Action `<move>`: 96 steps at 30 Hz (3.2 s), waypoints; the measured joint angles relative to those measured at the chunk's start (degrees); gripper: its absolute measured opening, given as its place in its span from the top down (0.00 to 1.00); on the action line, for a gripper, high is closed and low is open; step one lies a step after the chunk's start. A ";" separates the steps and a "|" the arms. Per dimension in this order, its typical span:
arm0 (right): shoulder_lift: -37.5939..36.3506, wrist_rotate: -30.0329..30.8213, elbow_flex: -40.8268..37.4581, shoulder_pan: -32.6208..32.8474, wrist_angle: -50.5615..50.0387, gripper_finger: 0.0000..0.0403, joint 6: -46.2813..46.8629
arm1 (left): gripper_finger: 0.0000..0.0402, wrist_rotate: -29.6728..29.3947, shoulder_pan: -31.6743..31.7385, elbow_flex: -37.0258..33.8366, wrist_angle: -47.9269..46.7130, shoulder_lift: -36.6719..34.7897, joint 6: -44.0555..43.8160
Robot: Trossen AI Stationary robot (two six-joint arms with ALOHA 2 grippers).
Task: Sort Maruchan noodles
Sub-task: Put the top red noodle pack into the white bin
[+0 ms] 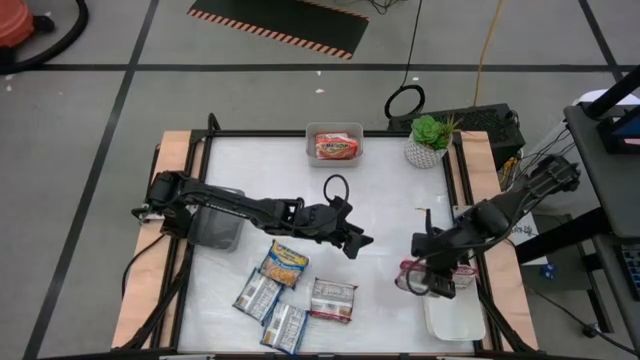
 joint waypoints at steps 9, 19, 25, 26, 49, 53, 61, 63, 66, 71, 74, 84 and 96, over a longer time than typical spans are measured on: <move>-1.13 1.79 -1.75 3.32 -1.68 0.71 0.93 | 0.38 0.08 0.56 0.00 -0.01 0.00 -0.36; -1.11 1.69 -5.80 7.59 -1.30 0.71 1.58 | 0.38 0.11 0.54 0.00 -0.05 0.02 -0.93; -1.11 1.69 -8.16 11.08 -1.34 0.71 2.13 | 0.38 0.18 1.25 0.00 -1.77 0.02 -0.93; -1.11 1.71 -8.45 11.70 -1.30 0.71 2.55 | 0.38 0.49 1.42 0.00 -2.40 0.02 -0.95; -2.06 4.44 -9.70 21.18 -4.56 0.71 4.90 | 0.38 2.71 1.88 0.00 -4.52 0.07 -2.88; -2.07 6.64 -9.70 22.47 -4.90 0.71 4.95 | 0.38 2.71 1.79 0.00 -4.51 0.07 -2.88; -2.07 7.95 -10.61 23.56 -5.52 0.71 5.83 | 0.38 2.71 1.68 0.00 -4.53 0.07 -3.12; -2.07 7.88 -11.88 23.68 -5.17 0.71 7.02 | 0.38 2.69 1.68 0.00 -4.53 0.07 -3.14; -2.07 7.41 -14.22 24.20 -2.74 0.71 8.73 | 0.38 2.69 1.68 0.00 -4.53 0.07 -3.16; -2.05 4.13 -18.40 24.24 2.12 0.71 11.21 | 0.38 3.20 1.68 0.00 -4.53 0.07 -3.38; -2.05 3.54 -19.85 24.22 3.25 0.71 11.49 | 0.38 3.39 1.68 0.00 -4.53 0.07 -3.71; -2.07 6.53 -22.82 24.24 3.24 0.71 12.12 | 0.38 3.45 1.68 0.00 -4.56 0.07 -4.28; -2.59 9.30 -23.10 24.24 3.10 0.53 11.30 | 0.38 3.49 1.68 0.00 -4.56 0.07 -5.63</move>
